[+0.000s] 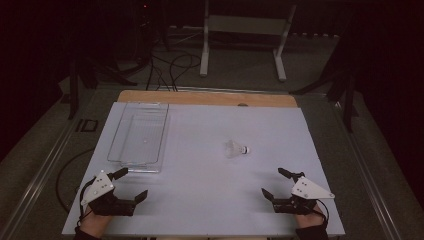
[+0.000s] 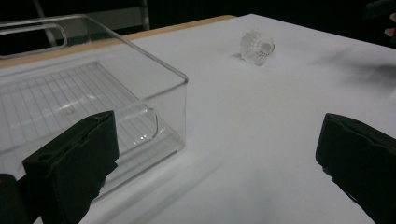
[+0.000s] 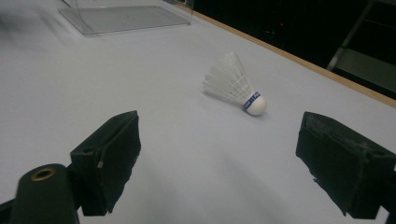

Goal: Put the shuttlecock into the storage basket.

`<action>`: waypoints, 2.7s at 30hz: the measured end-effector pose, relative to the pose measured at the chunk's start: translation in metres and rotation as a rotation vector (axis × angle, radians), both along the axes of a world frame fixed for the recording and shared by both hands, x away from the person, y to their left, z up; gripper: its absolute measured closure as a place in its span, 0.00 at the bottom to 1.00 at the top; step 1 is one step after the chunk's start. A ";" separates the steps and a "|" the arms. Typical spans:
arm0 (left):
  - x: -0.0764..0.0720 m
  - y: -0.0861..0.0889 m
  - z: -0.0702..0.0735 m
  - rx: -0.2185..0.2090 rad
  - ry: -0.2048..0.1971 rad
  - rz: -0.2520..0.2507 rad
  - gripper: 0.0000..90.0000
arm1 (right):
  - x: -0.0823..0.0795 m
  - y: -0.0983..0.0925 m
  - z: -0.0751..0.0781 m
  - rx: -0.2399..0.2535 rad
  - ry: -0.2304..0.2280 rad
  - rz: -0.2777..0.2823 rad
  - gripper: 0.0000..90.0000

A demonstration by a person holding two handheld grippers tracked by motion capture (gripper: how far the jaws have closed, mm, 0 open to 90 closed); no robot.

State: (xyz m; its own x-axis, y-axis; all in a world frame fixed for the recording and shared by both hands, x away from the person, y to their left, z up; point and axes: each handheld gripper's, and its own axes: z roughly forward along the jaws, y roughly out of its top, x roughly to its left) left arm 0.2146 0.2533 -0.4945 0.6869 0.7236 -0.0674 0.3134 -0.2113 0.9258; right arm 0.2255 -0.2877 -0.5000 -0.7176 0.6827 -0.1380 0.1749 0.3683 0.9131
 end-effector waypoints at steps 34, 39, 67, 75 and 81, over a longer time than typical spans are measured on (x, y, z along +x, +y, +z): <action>0.023 -0.050 0.055 0.172 0.091 -0.233 0.00 | -0.001 0.000 0.002 0.017 -0.001 -0.007 0.16; 0.026 -0.057 0.058 0.196 0.096 -0.257 0.00 | -0.001 -0.001 0.002 0.018 -0.001 -0.008 0.16; 0.041 -0.095 0.068 0.303 0.131 -0.362 0.00 | -0.001 0.000 0.002 0.016 0.004 -0.005 0.16; 0.049 -0.110 0.071 0.329 0.135 -0.403 0.00 | 0.000 0.000 0.002 0.011 0.005 -0.003 0.16; 0.056 -0.121 0.073 0.357 0.139 -0.427 0.00 | -0.001 0.000 0.002 0.009 0.005 -0.003 0.16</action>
State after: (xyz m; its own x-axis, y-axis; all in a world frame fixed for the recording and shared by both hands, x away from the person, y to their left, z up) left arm 0.2711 0.1324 -0.4220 0.9253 0.3786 0.0200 0.2453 -0.6382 0.7298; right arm 0.2250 -0.2877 -0.4981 -0.7164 0.6858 -0.1284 0.1800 0.3595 0.9156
